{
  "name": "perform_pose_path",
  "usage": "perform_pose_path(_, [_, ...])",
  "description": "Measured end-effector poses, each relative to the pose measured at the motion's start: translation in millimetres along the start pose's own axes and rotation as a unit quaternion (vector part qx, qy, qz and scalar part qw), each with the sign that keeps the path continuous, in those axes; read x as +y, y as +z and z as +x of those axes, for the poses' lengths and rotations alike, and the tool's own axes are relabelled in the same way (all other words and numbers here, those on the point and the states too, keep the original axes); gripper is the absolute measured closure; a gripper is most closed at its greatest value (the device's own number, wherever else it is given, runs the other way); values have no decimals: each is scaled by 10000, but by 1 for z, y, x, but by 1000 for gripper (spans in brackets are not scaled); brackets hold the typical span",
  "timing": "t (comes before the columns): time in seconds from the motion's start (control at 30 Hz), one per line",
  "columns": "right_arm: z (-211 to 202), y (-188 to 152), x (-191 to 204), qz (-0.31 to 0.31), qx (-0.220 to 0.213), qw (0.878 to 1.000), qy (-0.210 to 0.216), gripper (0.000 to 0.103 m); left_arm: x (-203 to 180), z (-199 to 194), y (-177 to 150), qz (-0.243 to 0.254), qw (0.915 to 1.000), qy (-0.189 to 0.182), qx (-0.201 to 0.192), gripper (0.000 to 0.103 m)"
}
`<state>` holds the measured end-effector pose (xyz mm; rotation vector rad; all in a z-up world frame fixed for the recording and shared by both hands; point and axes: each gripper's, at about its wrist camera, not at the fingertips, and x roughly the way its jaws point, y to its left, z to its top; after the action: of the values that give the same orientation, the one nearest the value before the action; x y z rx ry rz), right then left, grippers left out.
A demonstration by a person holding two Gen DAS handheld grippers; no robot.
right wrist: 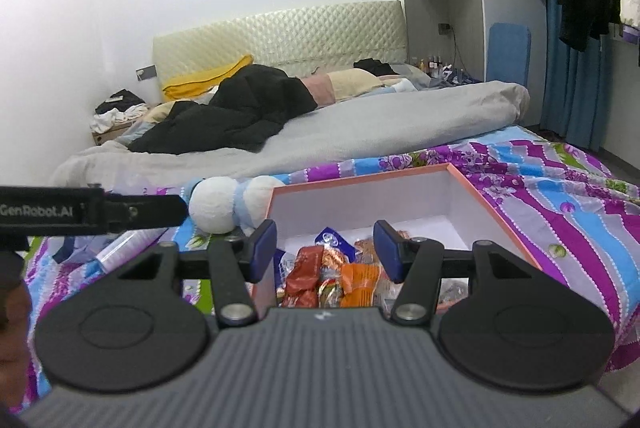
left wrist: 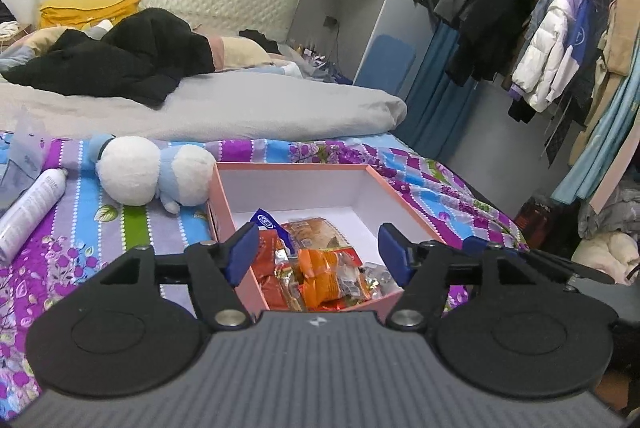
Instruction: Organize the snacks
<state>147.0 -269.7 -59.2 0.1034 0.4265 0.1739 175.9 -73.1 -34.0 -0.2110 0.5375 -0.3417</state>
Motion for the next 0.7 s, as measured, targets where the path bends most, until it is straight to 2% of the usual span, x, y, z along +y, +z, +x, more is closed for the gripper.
perform_pose_path(0.37, [-47,-15,6,-70,-4,10000,69,47,-20,-55,-17,58,9999,116,-63,28])
perform_pose_path(0.7, [-65,-26,-1,72,131,9999,-52,47,-38,-68,-31,185,9996,212,89,28])
